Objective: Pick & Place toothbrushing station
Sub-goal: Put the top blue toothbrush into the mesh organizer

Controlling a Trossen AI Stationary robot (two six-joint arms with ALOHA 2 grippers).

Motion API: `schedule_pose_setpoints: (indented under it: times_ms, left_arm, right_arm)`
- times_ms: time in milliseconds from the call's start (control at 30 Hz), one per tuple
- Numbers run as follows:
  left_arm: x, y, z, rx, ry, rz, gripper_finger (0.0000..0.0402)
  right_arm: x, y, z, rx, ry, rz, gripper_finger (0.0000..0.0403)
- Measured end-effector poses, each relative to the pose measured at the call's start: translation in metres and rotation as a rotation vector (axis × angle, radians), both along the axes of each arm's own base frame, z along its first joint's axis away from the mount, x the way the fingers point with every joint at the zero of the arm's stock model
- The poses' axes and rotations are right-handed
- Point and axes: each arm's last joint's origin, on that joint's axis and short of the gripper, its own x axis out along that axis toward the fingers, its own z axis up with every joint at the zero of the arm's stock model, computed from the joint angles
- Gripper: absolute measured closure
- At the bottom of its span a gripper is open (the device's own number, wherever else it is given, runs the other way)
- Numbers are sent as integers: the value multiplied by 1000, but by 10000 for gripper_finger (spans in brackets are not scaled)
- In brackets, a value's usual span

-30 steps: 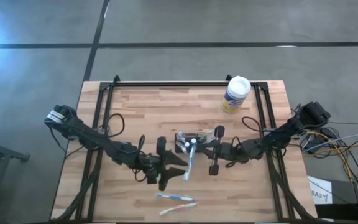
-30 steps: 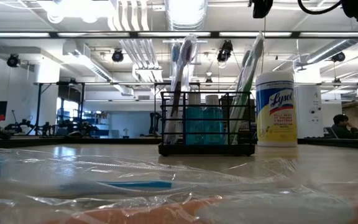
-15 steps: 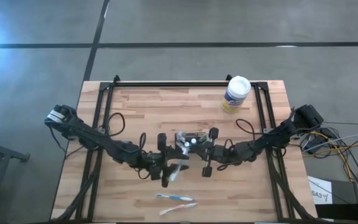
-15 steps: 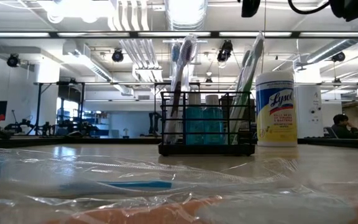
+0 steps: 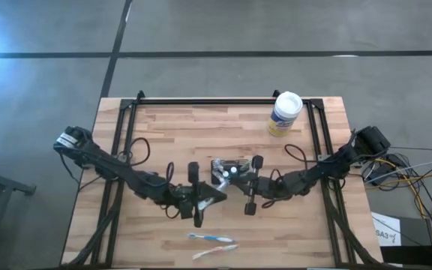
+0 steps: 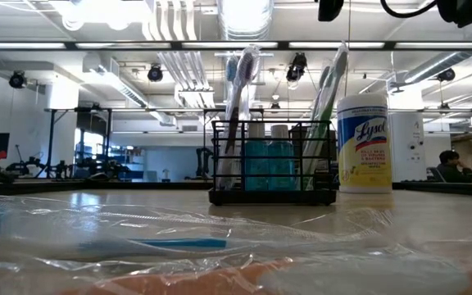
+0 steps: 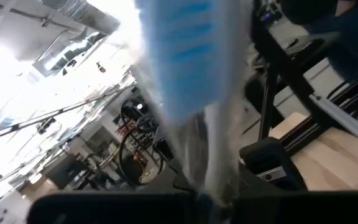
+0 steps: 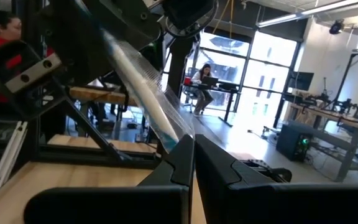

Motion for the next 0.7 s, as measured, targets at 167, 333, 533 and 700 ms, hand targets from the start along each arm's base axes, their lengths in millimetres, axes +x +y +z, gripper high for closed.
schedule_pose_setpoints:
  times_ms: [167,333,533,700]
  left_arm:
    - [-8,3,4,-41,58,39,394]
    - [-25,9,15,-145,123,15,394]
    - [-46,16,26,-282,176,-12,394]
    - [-50,21,3,-341,248,33,394]
  right_arm:
    - [-1,2,-3,-62,35,-8,380]
    - [-6,8,0,-105,41,-41,325]
    - [-19,16,2,-138,114,-343,270]
    - [-35,33,8,-236,159,-380,260]
